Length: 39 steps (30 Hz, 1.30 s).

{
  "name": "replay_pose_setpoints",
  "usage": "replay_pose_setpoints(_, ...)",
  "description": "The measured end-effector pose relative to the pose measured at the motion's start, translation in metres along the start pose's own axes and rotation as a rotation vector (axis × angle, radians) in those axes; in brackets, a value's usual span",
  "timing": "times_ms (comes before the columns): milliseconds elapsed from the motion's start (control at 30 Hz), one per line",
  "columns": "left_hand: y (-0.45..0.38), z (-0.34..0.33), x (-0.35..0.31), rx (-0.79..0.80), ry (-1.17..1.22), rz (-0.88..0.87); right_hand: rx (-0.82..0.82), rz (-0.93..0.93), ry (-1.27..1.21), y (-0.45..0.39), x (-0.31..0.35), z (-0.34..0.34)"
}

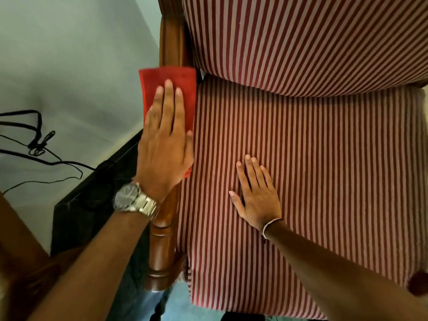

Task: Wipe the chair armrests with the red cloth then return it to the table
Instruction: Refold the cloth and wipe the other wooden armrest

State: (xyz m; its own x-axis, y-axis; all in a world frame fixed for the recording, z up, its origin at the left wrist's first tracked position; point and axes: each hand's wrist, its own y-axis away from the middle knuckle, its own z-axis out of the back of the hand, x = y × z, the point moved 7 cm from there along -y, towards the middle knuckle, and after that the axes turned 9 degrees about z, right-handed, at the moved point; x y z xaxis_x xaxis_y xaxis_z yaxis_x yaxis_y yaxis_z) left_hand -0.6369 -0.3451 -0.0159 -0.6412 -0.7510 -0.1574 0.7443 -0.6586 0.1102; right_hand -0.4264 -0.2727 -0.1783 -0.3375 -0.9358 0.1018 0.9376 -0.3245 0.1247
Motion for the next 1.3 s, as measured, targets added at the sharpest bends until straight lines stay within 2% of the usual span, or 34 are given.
replay_pose_setpoints(67, 0.008, -0.003, 0.002, -0.019, 0.01, 0.021, -0.001, 0.003, -0.006, 0.0, 0.0, 0.001)
replay_pose_setpoints(233, 0.102, -0.019, 0.015, 0.036, 0.003, 0.01, -0.003, 0.002, -0.012, 0.0, -0.001, 0.002)
replay_pose_setpoints(400, 0.058, -0.013, 0.008, 0.008, -0.029, -0.046, -0.01, 0.003, -0.001, 0.001, 0.0, 0.001)
replay_pose_setpoints(533, 0.012, -0.005, 0.0, -0.013, -0.024, -0.004, 0.012, 0.011, -0.001, 0.0, 0.0, 0.0)
replay_pose_setpoints(700, 0.061, -0.016, 0.009, -0.03, -0.028, -0.001, 0.03, 0.02, -0.01, 0.002, 0.001, 0.003)
replay_pose_setpoints(867, 0.09, -0.015, 0.011, 0.026, 0.03, 0.007, 0.086, 0.041, -0.103, 0.009, 0.009, 0.013)
replay_pose_setpoints(933, 0.091, -0.009, 0.011, 0.05, 0.182, 0.014, 0.104, 0.007, -0.221, 0.006, 0.013, 0.025)
replay_pose_setpoints(967, 0.092, -0.005, 0.015, 0.057, 0.3, 0.073, 0.093, -0.038, -0.346, 0.003, 0.014, 0.035)
replay_pose_setpoints(1033, 0.101, 0.001, 0.034, 0.04, 0.511, 0.319, 0.036, -0.178, -0.707, -0.005, 0.017, 0.058)
replay_pose_setpoints(1100, 0.116, 0.001, 0.057, 0.049, 0.618, 0.59, -0.018, -0.282, -1.097, -0.022, 0.027, 0.082)
replay_pose_setpoints(1167, 0.129, -0.004, 0.065, 0.11, 0.711, 0.737, -0.02, -0.3, -1.382, -0.045, 0.044, 0.105)
replay_pose_setpoints(1233, 0.138, -0.004, 0.062, 0.081, 0.74, 0.788, 0.028, -0.244, -1.483, -0.069, 0.061, 0.122)
replay_pose_setpoints(1300, 0.144, 0.0, 0.055, -0.005, 0.731, 0.826, 0.027, -0.177, -1.471, -0.085, 0.075, 0.136)
